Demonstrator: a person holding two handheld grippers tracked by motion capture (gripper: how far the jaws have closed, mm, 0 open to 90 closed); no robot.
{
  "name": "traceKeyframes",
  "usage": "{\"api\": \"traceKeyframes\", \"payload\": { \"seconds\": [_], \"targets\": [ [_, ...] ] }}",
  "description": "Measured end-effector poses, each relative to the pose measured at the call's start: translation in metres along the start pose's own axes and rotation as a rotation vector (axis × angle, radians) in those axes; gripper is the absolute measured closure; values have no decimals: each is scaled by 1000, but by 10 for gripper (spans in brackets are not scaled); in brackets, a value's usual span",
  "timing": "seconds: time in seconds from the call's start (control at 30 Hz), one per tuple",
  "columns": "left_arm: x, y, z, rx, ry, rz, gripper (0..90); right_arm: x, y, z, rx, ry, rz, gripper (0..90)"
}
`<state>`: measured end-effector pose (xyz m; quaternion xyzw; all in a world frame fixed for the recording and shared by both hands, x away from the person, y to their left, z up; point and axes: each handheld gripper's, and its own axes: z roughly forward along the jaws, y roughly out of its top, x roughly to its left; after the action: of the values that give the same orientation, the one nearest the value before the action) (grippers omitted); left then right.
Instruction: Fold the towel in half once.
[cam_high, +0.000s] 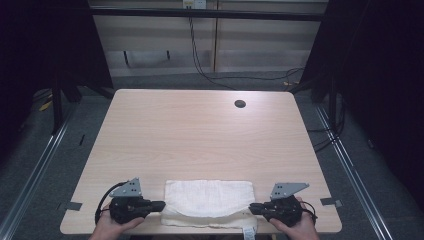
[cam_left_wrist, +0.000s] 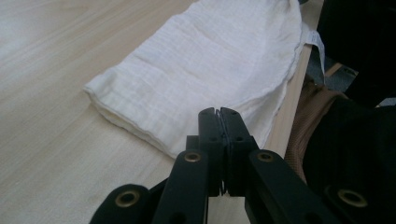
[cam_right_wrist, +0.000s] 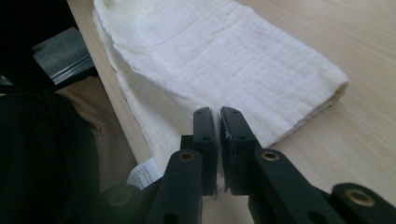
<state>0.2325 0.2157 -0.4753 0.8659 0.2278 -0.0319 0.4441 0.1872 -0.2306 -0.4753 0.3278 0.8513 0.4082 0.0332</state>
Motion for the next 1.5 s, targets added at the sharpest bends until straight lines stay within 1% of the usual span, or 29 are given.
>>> {"api": "traceKeyframes", "payload": {
  "seconds": [0.07, 0.1, 0.13, 0.17, 0.2, 0.23, 0.3, 0.33, 0.37, 0.4, 0.47, 0.57, 0.63, 0.67, 0.7, 0.77, 0.8, 0.87, 0.97, 1.07, 1.1, 1.13, 1.2, 1.3, 1.33, 1.37, 1.43, 1.47, 1.5],
  "targets": [
    [-1, 0, 0, 3, -4, 5, 884, 0, -2, 1, 11, 5, 4, 838],
    [-1, -1, 0, 7, -7, -3, 883, 0, -4, 1, 21, 13, 3, 827],
    [-1, -2, 1, 8, -13, -16, 882, 0, -6, 2, 30, 7, 5, 823],
    [0, -2, 0, 24, -18, -5, 879, 0, -7, 2, 36, 11, 3, 819],
    [-1, -3, 0, 23, -13, 0, 877, 0, -8, 2, 35, 12, 5, 809],
    [-2, -3, -1, 15, -18, -6, 874, 1, -8, 1, 34, 9, 11, 795],
    [-2, -4, -3, 12, -21, -23, 852, 1, -7, 0, 19, 22, 18, 764],
    [-2, -4, -3, 11, -23, -21, 837, 1, -7, 0, 11, 27, 26, 752],
    [-2, -4, -3, 4, -34, -24, 834, 2, -6, -1, 12, 26, 24, 752],
    [-2, -3, -4, 2, -34, -27, 826, 2, -6, 0, 8, 28, 16, 748],
    [-2, -3, -4, -1, -27, -26, 814, 3, -6, 0, 5, 31, 18, 741],
    [1, -2, -4, -16, -25, -43, 769, 4, -4, 2, 8, 15, 15, 707],
    [1, -1, -5, -24, -9, -51, 701, 5, -3, 2, 0, 11, 9, 697],
    [2, -1, -6, -30, -13, -64, 679, 5, -2, 1, -1, 7, 12, 692],
    [3, 0, -7, -32, -11, -69, 662, 6, -2, 1, -10, 2, 14, 684],
    [6, 0, -9, -52, -21, -98, 613, 5, -1, -1, -31, -7, 22, 681],
    [7, 0, -9, -68, -23, -116, 598, 5, 0, -2, -47, -23, 30, 681],
    [10, 1, -12, -84, -18, -131, 583, 3, 2, -5, -74, -37, 46, 681],
    [15, 5, -11, -70, 19, -112, 596, 0, 4, -3, -79, -50, 54, 680],
    [22, 15, -6, -36, 62, -87, 621, -5, 9, 5, -45, -77, 54, 639],
    [24, 19, -4, -30, 79, -78, 621, -8, 11, 7, -34, -95, 52, 603],
    [29, 23, -2, -24, 77, -74, 625, -11, 14, 10, -21, -112, 45, 584],
    [38, 32, 5, -10, 100, -57, 628, -19, 21, 14, -13, -127, 43, 572],
    [55, 38, 18, 10, 111, -77, 633, -32, 32, 21, 16, -157, 30, 551],
    [60, 38, 22, 15, 109, -92, 631, -36, 34, 24, 19, -162, 35, 546],
    [64, 37, 25, 18, 122, -105, 624, -40, 36, 27, 31, -166, 39, 540],
    [70, 32, 29, 29, 121, -123, 613, -48, 38, 33, 38, -176, 42, 528],
    [70, 30, 30, 38, 135, -121, 609, -52, 39, 35, 40, -177, 48, 523],
    [71, 29, 30, 40, 141, -116, 606, -55, 38, 36, 40, -164, 59, 518]
  ]
}}
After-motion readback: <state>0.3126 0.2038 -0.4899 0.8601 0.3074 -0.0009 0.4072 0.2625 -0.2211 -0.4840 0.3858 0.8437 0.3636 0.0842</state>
